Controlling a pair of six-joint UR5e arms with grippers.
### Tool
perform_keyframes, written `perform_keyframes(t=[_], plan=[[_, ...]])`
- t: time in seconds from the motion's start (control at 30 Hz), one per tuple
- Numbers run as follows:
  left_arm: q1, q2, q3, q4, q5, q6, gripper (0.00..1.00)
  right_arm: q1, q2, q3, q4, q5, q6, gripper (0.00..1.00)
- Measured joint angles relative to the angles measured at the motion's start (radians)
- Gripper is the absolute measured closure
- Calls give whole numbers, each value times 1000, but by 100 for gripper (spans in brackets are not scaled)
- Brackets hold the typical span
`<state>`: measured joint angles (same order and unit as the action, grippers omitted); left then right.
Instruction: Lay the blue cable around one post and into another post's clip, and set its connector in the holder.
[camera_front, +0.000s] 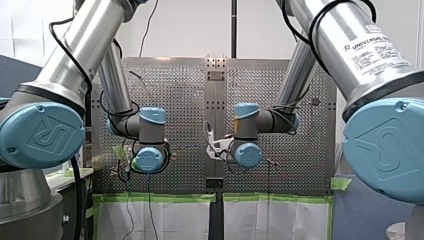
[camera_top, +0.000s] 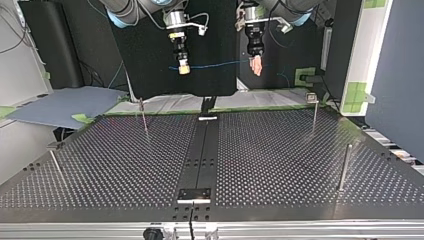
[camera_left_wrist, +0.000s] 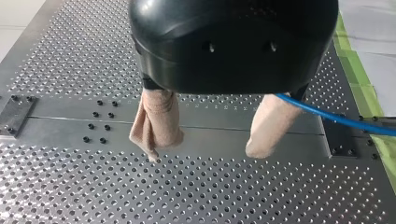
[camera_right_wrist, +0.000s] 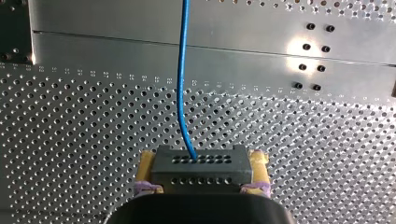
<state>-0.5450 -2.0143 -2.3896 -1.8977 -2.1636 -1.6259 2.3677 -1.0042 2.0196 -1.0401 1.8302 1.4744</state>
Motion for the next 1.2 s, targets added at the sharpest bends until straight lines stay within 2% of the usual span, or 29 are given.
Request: perform_keyframes(t=[0.37, 0.43, 0.6, 0.87, 1.2], plan=[[0, 0, 0, 0, 0, 0, 0, 0, 0, 0, 0, 0, 0, 100], [0, 0, 0, 0, 0, 0, 0, 5, -5, 2, 5, -3, 0, 100], [0, 0, 0, 0, 0, 0, 0, 21, -45, 3, 46, -7, 0, 100], [0, 0, 0, 0, 0, 0, 0, 24, -65, 3, 134, -8, 0, 100], [0, 0, 0, 0, 0, 0, 0, 25, -66, 3, 152, -8, 0, 100]])
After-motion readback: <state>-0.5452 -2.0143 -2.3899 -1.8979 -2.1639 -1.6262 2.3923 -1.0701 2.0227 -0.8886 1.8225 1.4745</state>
